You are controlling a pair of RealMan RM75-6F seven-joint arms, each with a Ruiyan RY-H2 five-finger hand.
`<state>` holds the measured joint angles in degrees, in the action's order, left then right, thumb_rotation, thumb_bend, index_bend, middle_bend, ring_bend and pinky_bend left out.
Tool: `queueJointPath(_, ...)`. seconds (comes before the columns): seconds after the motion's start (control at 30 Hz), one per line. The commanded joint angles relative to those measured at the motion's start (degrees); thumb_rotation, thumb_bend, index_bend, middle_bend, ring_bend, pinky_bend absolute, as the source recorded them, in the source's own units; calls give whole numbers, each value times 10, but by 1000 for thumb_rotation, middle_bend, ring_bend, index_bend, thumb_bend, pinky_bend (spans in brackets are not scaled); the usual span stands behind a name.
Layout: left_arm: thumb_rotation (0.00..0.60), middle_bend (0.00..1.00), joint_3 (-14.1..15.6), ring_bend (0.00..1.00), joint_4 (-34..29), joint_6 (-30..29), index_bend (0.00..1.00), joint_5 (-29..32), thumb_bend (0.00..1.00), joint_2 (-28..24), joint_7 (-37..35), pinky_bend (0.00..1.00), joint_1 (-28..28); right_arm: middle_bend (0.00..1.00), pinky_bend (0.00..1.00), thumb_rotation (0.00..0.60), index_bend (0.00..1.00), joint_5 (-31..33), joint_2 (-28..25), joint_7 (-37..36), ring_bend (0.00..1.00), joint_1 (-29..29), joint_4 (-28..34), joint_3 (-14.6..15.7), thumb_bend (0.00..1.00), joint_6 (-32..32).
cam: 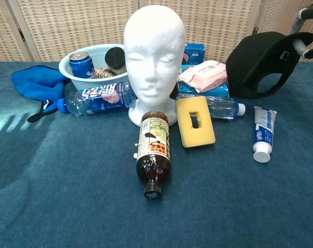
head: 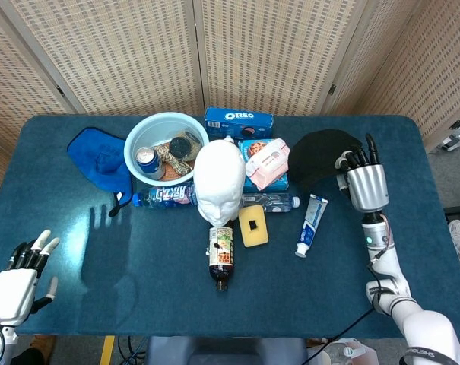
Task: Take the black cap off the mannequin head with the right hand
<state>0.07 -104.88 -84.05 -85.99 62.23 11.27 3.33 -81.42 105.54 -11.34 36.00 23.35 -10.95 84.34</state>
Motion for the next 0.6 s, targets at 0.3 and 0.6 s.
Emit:
queueJointPath(0.3, 600, 0, 3, 6, 6, -3, 112, -2, 485, 2, -8, 0, -3, 364, 64, 600, 635, 4, -44, 32, 210, -75, 90, 18, 477, 6)
queueJointPath(0.6, 600, 0, 4, 6, 10, -3, 112, -3, 485, 4, -13, 0, -4, 287, 25, 600, 444, 19, -56, 51, 134, -110, 119, 24, 299, -33)
